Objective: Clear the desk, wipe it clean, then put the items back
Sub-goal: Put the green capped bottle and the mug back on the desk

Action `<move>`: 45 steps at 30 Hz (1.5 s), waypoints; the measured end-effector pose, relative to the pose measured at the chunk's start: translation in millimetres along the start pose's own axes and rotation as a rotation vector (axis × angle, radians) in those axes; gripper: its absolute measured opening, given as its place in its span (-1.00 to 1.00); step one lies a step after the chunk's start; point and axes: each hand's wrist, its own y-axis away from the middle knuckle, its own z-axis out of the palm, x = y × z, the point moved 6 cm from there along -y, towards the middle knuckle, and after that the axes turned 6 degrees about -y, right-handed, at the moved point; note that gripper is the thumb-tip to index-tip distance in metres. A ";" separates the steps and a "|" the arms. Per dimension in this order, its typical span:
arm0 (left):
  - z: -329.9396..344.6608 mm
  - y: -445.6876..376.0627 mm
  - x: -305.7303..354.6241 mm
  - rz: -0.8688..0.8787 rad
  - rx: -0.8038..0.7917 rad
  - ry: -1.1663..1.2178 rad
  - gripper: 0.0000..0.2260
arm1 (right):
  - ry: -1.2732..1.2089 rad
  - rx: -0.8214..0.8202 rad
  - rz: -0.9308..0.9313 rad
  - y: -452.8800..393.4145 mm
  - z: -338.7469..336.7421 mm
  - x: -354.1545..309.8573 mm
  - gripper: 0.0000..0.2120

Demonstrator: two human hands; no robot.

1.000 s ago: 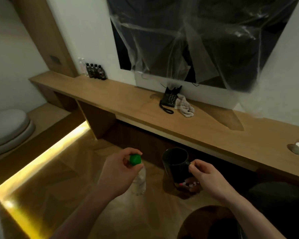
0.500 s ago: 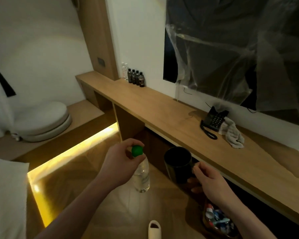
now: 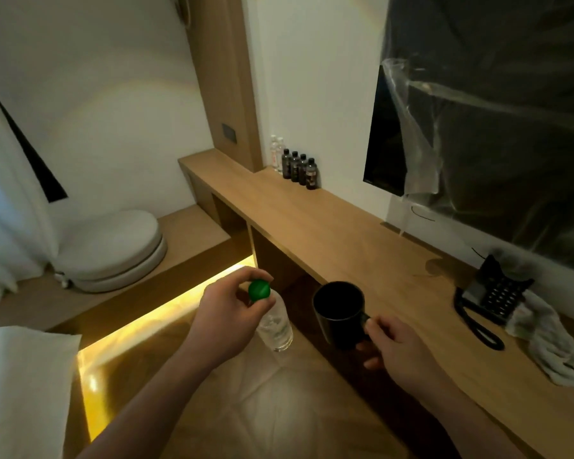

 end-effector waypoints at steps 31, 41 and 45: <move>-40.9 -412.3 -218.1 0.075 -0.259 -0.005 -0.76 | -0.167 0.147 0.204 -313.3 163.3 -119.6 -0.76; 31.4 -543.1 -229.4 0.049 -0.360 -0.055 -0.78 | -0.177 0.155 0.235 -455.7 145.3 -120.5 -0.73; 66.3 -602.3 -224.2 0.037 -0.394 -0.071 -0.78 | -0.188 0.163 0.276 -513.4 129.2 -125.8 -0.73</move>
